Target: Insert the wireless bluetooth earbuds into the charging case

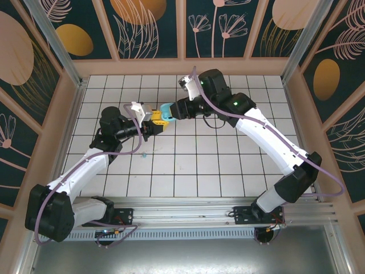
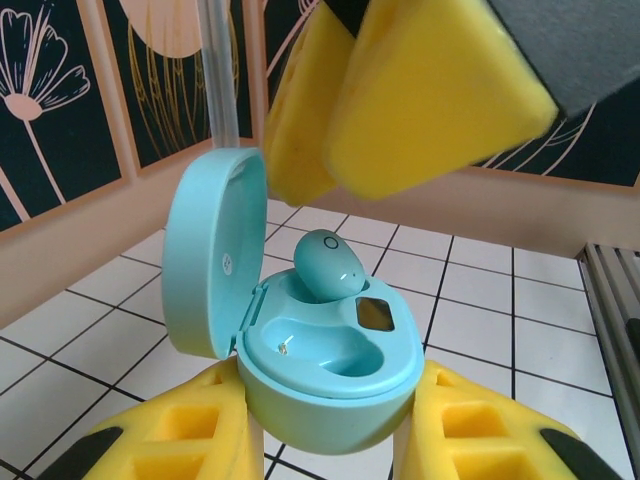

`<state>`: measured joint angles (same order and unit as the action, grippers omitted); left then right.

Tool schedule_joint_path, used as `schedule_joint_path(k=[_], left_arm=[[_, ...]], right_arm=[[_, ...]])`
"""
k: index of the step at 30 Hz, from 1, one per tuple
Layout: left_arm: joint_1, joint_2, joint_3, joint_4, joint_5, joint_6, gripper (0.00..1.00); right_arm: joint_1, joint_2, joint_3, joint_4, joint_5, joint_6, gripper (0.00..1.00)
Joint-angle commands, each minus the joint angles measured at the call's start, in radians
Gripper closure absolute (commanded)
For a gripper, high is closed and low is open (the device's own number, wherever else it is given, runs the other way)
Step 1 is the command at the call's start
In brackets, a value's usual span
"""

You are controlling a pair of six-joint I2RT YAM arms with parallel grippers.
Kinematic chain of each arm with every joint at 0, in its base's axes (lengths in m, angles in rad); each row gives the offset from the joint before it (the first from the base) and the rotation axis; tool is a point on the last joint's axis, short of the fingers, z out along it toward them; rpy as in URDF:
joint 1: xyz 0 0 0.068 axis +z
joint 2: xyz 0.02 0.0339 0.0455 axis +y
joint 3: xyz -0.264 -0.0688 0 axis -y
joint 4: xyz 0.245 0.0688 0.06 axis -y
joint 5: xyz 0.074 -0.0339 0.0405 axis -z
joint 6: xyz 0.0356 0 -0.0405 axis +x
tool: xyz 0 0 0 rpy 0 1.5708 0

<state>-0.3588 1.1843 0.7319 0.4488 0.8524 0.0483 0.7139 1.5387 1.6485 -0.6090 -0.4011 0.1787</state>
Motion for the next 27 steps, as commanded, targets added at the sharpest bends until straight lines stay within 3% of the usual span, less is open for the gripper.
schedule_joint_path(k=[1,7,16,27], left_arm=[[0.001,-0.02,0.012,0.024,-0.003,-0.004,0.8],[0.0,-0.019,0.008,0.026,-0.069,-0.009,0.8],[0.001,-0.018,-0.001,0.048,-0.087,-0.023,0.8],[0.001,-0.023,-0.001,0.045,-0.09,-0.022,0.8]], right_arm=[[0.013,-0.002,0.057,-0.017,0.137,0.07,0.54],[0.072,-0.009,0.069,-0.016,0.357,0.254,0.62],[0.155,0.007,0.058,-0.024,0.453,0.319,0.63],[0.185,0.037,0.069,-0.073,0.505,0.363,0.69]])
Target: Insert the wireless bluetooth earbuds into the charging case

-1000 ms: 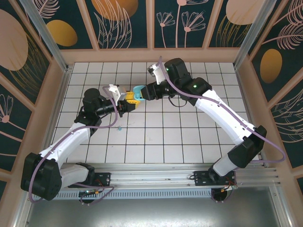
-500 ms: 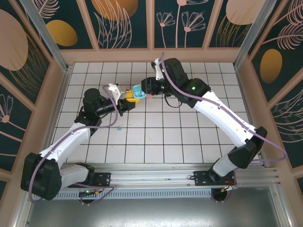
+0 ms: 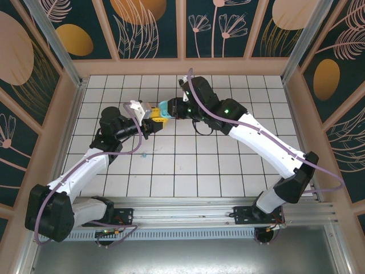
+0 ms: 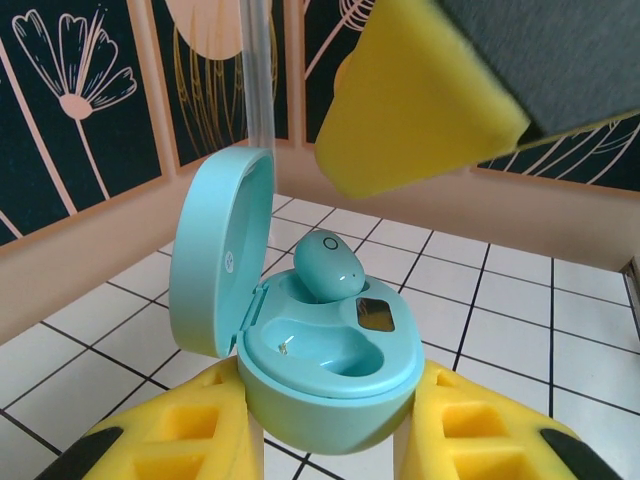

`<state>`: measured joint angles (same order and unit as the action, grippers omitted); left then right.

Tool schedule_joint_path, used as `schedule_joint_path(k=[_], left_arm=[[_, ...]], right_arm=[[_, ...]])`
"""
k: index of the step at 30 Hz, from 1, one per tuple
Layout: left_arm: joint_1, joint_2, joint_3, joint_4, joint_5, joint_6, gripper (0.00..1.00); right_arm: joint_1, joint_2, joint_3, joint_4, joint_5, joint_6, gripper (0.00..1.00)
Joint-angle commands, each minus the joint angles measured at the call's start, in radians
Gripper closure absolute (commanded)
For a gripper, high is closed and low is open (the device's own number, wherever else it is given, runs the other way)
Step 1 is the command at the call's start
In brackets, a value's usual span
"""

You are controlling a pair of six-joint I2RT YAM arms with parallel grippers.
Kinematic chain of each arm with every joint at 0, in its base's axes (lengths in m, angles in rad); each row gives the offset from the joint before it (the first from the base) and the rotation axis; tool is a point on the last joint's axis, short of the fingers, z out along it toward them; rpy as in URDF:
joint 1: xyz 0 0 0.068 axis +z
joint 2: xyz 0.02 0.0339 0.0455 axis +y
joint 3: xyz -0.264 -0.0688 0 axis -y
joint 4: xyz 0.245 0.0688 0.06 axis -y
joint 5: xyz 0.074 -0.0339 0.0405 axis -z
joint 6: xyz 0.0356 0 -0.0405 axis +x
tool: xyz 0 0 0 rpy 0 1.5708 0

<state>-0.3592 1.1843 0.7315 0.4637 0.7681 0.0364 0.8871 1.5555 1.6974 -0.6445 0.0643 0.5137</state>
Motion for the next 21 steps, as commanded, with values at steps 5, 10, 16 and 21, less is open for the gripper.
schedule_joint_path(k=[5,10,16,21], left_arm=[[0.002,-0.026,-0.001,0.029,-0.004,-0.012,0.8],[0.002,-0.029,-0.006,0.029,-0.002,-0.014,0.8],[0.002,-0.033,-0.014,0.029,-0.002,-0.012,0.8],[0.002,-0.031,-0.014,0.029,0.0,-0.012,0.8]], right_arm=[[0.018,0.052,0.052,-0.078,0.054,0.033,0.67],[0.022,0.079,0.071,-0.096,0.055,0.022,0.65],[0.022,0.097,0.101,-0.12,0.071,-0.003,0.68],[0.021,0.121,0.144,-0.158,0.078,-0.04,0.74]])
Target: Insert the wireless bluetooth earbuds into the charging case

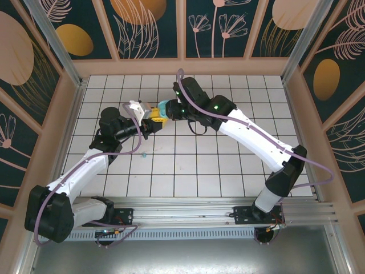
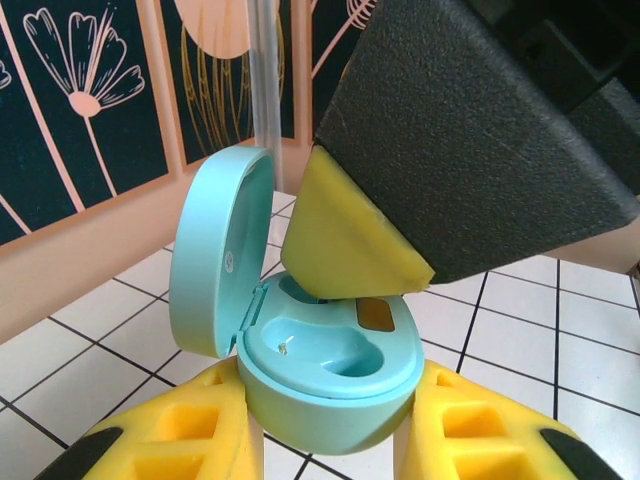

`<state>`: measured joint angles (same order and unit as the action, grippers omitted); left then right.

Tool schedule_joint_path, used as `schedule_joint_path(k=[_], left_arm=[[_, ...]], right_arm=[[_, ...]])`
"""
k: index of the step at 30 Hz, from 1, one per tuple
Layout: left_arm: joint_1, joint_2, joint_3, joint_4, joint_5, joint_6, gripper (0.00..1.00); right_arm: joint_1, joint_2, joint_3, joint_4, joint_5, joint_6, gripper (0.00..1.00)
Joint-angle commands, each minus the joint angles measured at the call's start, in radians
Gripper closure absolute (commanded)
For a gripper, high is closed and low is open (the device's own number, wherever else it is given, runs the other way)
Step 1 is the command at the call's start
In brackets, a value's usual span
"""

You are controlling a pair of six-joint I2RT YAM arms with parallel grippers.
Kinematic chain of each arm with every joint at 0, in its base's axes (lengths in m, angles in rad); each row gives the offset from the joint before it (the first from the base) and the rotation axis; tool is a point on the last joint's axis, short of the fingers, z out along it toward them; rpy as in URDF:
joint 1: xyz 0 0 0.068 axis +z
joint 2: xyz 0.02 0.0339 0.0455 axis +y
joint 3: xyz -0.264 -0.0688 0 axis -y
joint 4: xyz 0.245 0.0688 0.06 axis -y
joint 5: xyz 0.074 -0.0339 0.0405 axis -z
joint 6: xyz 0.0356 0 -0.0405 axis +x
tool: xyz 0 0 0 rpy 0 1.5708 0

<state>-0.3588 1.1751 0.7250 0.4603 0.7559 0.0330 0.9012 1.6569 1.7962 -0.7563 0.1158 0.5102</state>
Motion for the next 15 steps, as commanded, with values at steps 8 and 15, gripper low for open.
schedule_joint_path(k=[8,15], left_arm=[[0.001,-0.022,-0.005,0.03,0.014,-0.007,0.8],[0.001,-0.015,0.001,0.026,0.037,-0.007,0.8]], right_arm=[[0.005,0.061,0.13,-0.117,-0.005,-0.114,0.79],[-0.001,0.115,0.209,-0.196,-0.071,-0.257,0.8]])
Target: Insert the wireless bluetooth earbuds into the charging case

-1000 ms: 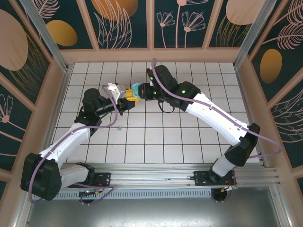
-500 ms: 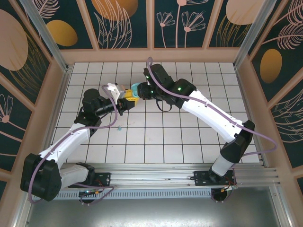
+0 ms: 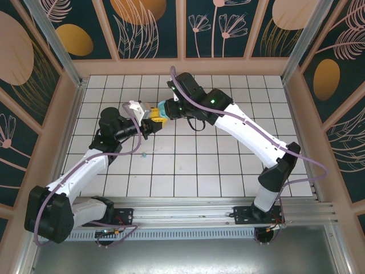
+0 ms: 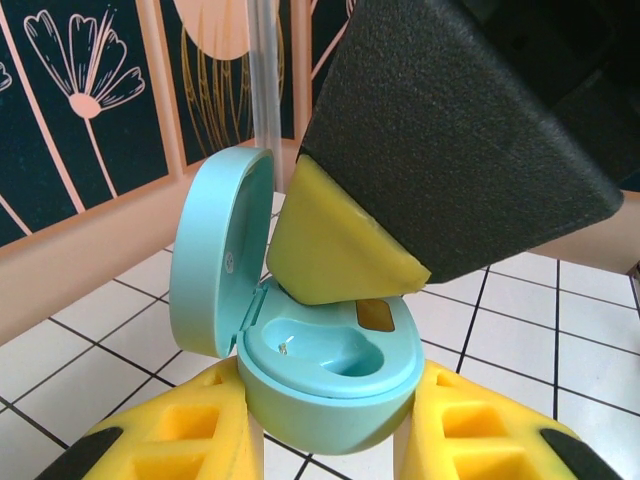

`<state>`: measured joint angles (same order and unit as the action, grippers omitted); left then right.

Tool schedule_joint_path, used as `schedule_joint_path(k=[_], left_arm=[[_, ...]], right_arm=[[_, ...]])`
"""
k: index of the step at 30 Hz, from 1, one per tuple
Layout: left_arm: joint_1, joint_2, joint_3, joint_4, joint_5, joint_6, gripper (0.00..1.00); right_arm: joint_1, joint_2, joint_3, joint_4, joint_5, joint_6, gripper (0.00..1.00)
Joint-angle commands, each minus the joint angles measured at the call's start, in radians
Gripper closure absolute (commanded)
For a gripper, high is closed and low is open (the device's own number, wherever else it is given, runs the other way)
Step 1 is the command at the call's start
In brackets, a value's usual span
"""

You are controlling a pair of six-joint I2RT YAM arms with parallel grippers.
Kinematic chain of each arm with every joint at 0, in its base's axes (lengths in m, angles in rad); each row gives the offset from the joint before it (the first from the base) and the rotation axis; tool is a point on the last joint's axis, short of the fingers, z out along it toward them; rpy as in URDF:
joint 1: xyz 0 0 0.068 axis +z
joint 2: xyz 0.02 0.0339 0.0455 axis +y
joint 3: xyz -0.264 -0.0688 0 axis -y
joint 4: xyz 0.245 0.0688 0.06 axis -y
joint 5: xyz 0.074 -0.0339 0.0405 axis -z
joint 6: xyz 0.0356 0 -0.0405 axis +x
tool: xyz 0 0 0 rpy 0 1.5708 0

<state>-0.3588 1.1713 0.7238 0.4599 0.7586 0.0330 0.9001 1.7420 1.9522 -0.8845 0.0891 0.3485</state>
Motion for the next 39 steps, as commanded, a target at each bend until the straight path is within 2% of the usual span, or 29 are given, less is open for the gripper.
schedule_joint_path(k=[1,12,23,26,32,39], left_arm=[[0.001,-0.012,0.002,0.026,0.04,-0.007,0.8],[0.001,-0.006,0.009,0.023,0.097,0.0,0.8],[0.001,-0.002,0.009,0.022,0.136,0.001,0.81],[0.001,-0.005,0.009,0.02,0.139,0.001,0.8],[0.001,-0.01,0.005,0.021,0.136,0.001,0.8],[0.001,-0.015,0.002,0.019,0.126,0.005,0.8]], right_arm=[[-0.004,0.039,0.068,-0.083,-0.057,-0.114,0.81],[-0.087,0.133,0.266,-0.305,-0.235,-0.326,0.84],[-0.096,0.123,0.266,-0.31,-0.317,-0.413,0.84],[-0.096,0.125,0.258,-0.306,-0.325,-0.428,0.79],[-0.09,0.135,0.26,-0.285,-0.329,-0.412,0.6],[-0.088,0.118,0.261,-0.247,-0.268,-0.343,0.53]])
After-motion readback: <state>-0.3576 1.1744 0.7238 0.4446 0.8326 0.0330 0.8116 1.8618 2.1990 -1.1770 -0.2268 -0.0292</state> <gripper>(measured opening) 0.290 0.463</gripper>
